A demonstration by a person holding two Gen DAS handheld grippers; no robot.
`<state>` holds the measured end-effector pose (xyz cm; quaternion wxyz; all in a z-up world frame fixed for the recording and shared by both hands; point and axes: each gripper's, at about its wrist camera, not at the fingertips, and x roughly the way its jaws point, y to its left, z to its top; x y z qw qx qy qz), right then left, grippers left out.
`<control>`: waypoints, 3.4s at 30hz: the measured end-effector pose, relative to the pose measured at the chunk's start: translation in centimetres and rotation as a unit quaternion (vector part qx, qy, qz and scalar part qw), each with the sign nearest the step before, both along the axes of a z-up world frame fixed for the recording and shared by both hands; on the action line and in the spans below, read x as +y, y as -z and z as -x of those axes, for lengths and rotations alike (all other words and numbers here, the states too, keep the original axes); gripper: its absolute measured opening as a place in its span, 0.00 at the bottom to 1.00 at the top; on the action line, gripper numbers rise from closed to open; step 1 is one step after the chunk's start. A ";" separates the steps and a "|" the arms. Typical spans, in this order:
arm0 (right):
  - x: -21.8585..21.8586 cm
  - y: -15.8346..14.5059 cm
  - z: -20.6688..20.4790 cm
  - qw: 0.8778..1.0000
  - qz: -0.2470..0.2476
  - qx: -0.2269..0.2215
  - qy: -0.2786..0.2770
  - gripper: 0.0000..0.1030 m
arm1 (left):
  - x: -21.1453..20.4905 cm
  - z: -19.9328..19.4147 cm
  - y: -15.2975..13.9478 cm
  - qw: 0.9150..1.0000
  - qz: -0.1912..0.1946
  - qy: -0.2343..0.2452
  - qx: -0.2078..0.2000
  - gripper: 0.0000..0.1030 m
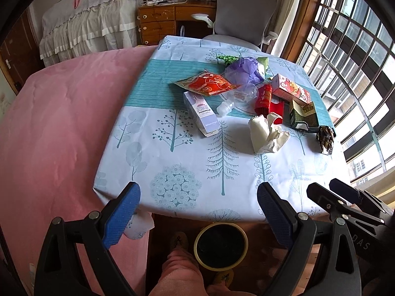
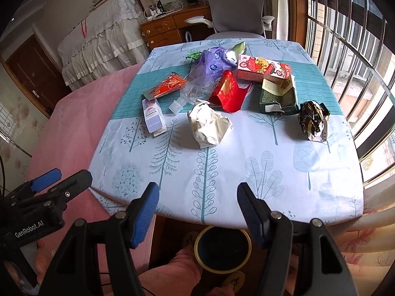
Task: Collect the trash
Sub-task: 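Grasp the white-purple milk carton with left tool while right tool grasps crumpled tissue, then carry carton and tissue over the bin and open both tools to drop them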
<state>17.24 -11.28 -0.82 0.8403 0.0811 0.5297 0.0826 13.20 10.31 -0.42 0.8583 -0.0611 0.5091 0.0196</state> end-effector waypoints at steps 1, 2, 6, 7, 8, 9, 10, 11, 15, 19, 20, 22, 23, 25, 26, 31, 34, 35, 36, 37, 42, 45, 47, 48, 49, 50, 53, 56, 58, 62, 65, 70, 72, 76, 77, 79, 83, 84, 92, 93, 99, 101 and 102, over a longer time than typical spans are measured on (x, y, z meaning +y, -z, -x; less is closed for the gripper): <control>0.1 0.4 -1.0 1.000 -0.002 0.004 0.009 0.64 | 0.4 -1.4 0.4 1.000 0.006 0.007 0.010 0.92; 0.1 0.8 -2.0 1.000 -0.005 0.008 0.017 0.64 | 0.9 -2.7 0.7 1.000 0.011 0.012 0.016 0.92; 0.7 3.0 -5.9 0.999 0.002 0.019 0.044 0.64 | 2.4 -8.1 2.5 0.999 0.026 0.022 0.038 0.92; 0.8 3.6 -6.8 0.998 0.002 0.025 0.050 0.64 | 2.6 -9.5 3.0 0.998 0.032 0.022 0.043 0.92; 0.9 4.1 -7.6 0.998 0.000 0.029 0.055 0.64 | 2.9 -10.7 3.5 0.998 0.038 0.022 0.049 0.92; 1.1 4.6 -8.4 0.998 -0.001 0.031 0.058 0.64 | 3.1 -11.9 4.2 0.997 0.044 0.022 0.056 0.92; 1.2 5.1 -9.1 0.998 0.002 0.033 0.062 0.64 | 3.3 -13.1 4.9 0.997 0.049 0.022 0.062 0.92; 1.4 5.6 -9.7 0.997 0.007 0.035 0.067 0.64 | 3.4 -14.3 5.6 0.996 0.051 0.022 0.070 0.92; 1.8 7.6 -11.8 0.995 0.015 0.053 0.085 0.64 | 3.1 -18.1 8.8 0.991 0.065 0.023 0.112 0.92; 1.6 9.3 -13.0 0.992 0.014 0.075 0.100 0.64 | 2.5 -20.5 11.5 0.988 0.060 0.021 0.139 0.92; 1.5 9.7 -13.2 0.991 0.014 0.081 0.103 0.64 | 2.3 -20.8 12.0 0.988 0.056 0.021 0.142 0.91; 1.3 10.3 -13.4 0.990 0.012 0.090 0.111 0.64 | 2.2 -21.5 12.9 0.987 0.050 0.022 0.149 0.82; 1.2 10.5 -13.4 0.989 0.011 0.090 0.115 0.64 | 2.1 -21.9 13.4 0.986 0.049 0.024 0.155 0.78; 0.9 10.6 -13.5 0.989 0.010 0.085 0.122 0.54 | 2.2 -22.3 14.1 0.984 0.057 0.030 0.164 0.61; 0.8 10.6 -13.5 0.989 0.007 0.085 0.123 0.44 | 2.5 -22.5 14.4 0.984 0.060 0.030 0.168 0.56; 0.3 10.3 -13.2 0.989 0.005 0.079 0.123 0.40 | 3.4 -22.6 14.7 0.984 0.057 0.034 0.166 0.34; 0.1 9.7 -12.7 0.990 0.007 0.075 0.119 0.26 | 4.0 -22.0 14.4 0.986 0.045 0.031 0.159 0.34; 0.0 9.6 -12.6 0.990 0.001 0.080 0.113 0.13 | 4.3 -21.6 14.3 0.986 0.045 0.028 0.158 0.34; -0.2 9.4 -12.5 0.990 -0.005 0.083 0.112 0.13 | 4.6 -21.2 14.2 0.986 0.047 0.027 0.158 0.34; -0.3 9.2 -12.3 0.990 -0.007 0.084 0.111 0.13 | 4.9 -20.7 13.9 0.986 0.049 0.024 0.159 0.34; -0.2 7.1 -11.2 0.995 -0.006 0.071 0.071 0.13 | 5.6 -17.8 12.0 0.989 0.047 0.009 0.143 0.33; -0.2 5.5 -10.1 0.998 -0.007 0.058 0.039 0.13 | 5.5 -15.3 10.6 0.991 0.046 -0.002 0.126 0.33; -0.5 4.4 -9.0 0.999 -0.012 0.047 0.020 0.13 | 5.2 -13.4 9.5 0.992 0.051 -0.012 0.114 0.33; -0.7 3.9 -8.3 0.999 -0.014 0.043 0.010 0.13 | 4.8 -12.1 8.7 0.993 0.055 -0.016 0.108 0.33; -0.8 3.4 -7.6 0.999 -0.016 0.038 -0.003 0.13 | 4.7 -10.4 7.6 0.993 0.058 -0.018 0.100 0.33; -0.9 2.8 -6.8 0.999 -0.017 0.033 -0.016 0.13 | 4.0 -9.2 7.0 0.994 0.057 -0.019 0.091 0.33; -1.4 1.5 -4.0 0.998 -0.018 0.018 -0.060 0.13 | 2.6 -4.7 4.7 0.996 0.057 -0.016 0.065 0.33; -2.0 0.7 -0.6 0.994 -0.013 0.013 -0.104 0.13 | 0.6 -0.4 3.7 0.996 0.066 -0.021 0.055 0.33; -2.6 0.6 1.7 0.992 -0.009 0.017 -0.127 0.13 | -1.0 2.5 3.4 0.996 0.072 -0.024 0.055 0.33; -3.5 1.6 6.0 0.986 0.005 0.034 -0.162 0.13 | -4.2 7.9 3.4 0.996 0.066 -0.011 0.063 0.33; -4.4 3.0 8.5 0.985 0.002 0.062 -0.164 0.13 | -5.6 10.9 3.7 0.995 0.068 0.001 0.078 0.33; -5.0 5.9 11.3 0.983 0.009 0.104 -0.153 0.13 | -6.8 13.9 5.5 0.993 0.055 0.018 0.106 0.33; -5.1 7.4 12.2 0.982 0.009 0.125 -0.144 0.13 | -7.2 14.6 7.0 0.991 0.055 0.029 0.121 0.33; -4.9 11.1 13.5 0.980 0.023 0.155 -0.120 0.13 | -8.0 15.4 11.7 0.985 0.054 0.049 0.155 0.33; -4.8 12.4 13.8 0.980 0.027 0.163 -0.111 0.13 | -8.2 15.5 13.0 0.984 0.053 0.054 0.161 0.33; -4.8 15.0 14.2 0.979 0.032 0.179 -0.091 0.13 | -8.4 15.4 16.0 0.981 0.052 0.060 0.177 0.33; -4.5 21.4 14.6 0.976 0.047 0.203 -0.057 0.13 | -8.3 15.0 22.5 0.975 0.060 0.064 0.203 0.33; -4.4 23.2 14.7 0.975 0.052 0.208 -0.049 0.13 | -8.2 14.8 24.1 0.974 0.063 0.065 0.208 0.33; -4.1 36.0 14.7 0.968 0.056 0.243 0.008 0.13 | -7.8 13.4 36.7 0.965 0.061 0.080 0.240 0.34; -3.9 37.4 14.6 0.967 0.055 0.247 0.013 0.14 | -7.9 13.3 37.9 0.964 0.059 0.084 0.245 0.34; -3.7 42.1 14.7 0.964 0.046 0.260 0.021 0.17 | -8.7 12.9 42.3 0.962 0.037 0.109 0.249 0.35; -3.8 43.0 14.7 0.962 0.040 0.269 0.026 0.18 | -8.9 12.7 42.9 0.963 0.024 0.114 0.244 0.36; -4.0 43.3 14.5 0.961 0.030 0.272 0.030 0.20 | -9.1 12.6 43.1 0.963 0.019 0.116 0.241 0.41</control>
